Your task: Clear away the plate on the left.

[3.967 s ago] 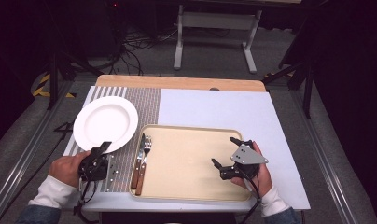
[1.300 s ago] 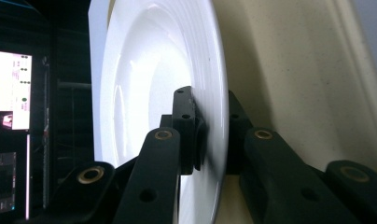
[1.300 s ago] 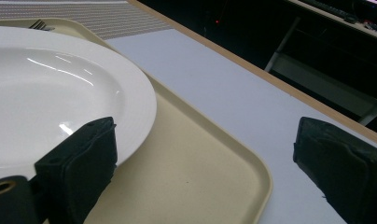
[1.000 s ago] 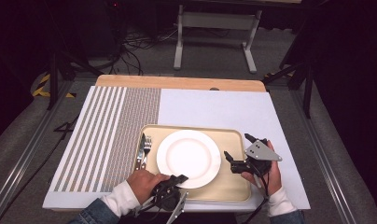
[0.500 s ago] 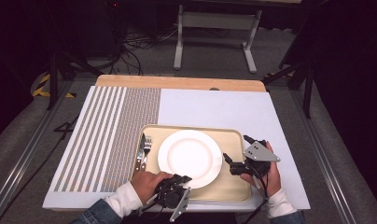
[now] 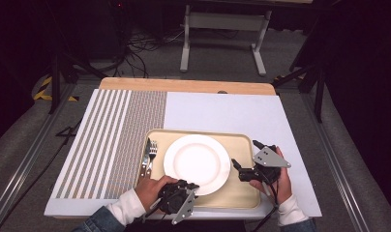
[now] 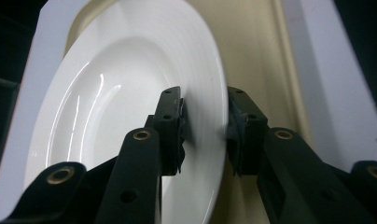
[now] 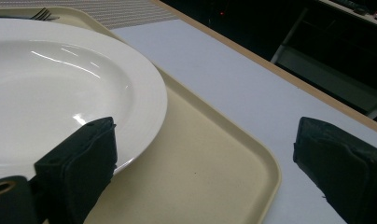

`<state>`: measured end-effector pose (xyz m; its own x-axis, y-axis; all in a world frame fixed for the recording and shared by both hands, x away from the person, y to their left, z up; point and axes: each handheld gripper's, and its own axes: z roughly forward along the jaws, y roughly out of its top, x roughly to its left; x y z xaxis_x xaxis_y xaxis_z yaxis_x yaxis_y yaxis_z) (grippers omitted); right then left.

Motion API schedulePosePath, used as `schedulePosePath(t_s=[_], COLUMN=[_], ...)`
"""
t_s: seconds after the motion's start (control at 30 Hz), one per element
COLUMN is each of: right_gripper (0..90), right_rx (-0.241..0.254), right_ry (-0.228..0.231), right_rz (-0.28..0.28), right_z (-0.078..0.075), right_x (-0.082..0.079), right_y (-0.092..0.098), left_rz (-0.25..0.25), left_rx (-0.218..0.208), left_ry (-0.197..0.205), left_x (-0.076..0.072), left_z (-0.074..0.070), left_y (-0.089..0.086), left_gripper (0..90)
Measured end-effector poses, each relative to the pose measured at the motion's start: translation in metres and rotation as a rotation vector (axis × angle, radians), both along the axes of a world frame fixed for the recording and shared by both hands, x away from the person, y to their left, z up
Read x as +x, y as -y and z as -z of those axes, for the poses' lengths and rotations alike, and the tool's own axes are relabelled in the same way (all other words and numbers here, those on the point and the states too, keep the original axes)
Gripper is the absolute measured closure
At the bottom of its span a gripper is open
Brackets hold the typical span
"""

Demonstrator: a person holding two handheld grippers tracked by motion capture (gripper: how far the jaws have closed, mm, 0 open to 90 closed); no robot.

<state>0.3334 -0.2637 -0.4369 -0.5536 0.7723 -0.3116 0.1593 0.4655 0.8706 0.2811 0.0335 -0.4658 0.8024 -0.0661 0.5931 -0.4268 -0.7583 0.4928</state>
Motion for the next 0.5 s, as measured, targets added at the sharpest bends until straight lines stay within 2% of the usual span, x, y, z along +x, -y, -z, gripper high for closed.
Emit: schedulePosePath(t_s=[0.03, 0.07, 0.17, 0.37, 0.5], right_gripper=[7.1, 7.1, 7.1, 7.1, 7.1], right_rx=[-0.001, -0.001, -0.002, -0.002, -0.005], right_ry=[0.000, 0.001, 0.001, 0.002, 0.002], right_rz=[-0.001, -0.001, -0.003, -0.012, -0.020], right_z=[-0.0001, -0.0002, -0.0003, -0.0012, -0.0012], right_x=[-0.0001, -0.0004, -0.0004, -0.0017, -0.0021], right_y=[-0.0002, -0.0006, -0.0014, -0.0032, -0.0044], left_rz=[0.008, 0.007, 0.004, -0.007, -0.007], left_rx=[-0.006, -0.025, -0.055, -0.076, -0.097], left_ry=[-0.007, -0.033, -0.056, -0.057, -0.081], left_x=[0.0004, 0.0005, 0.0015, 0.0020, 0.0028], left_z=[-0.0019, -0.0036, -0.0051, -0.0065, -0.0079], left_y=[-0.0006, -0.0023, -0.0040, -0.0059, -0.0079], left_gripper=[68.7, 67.1, 65.1, 61.8, 59.3])
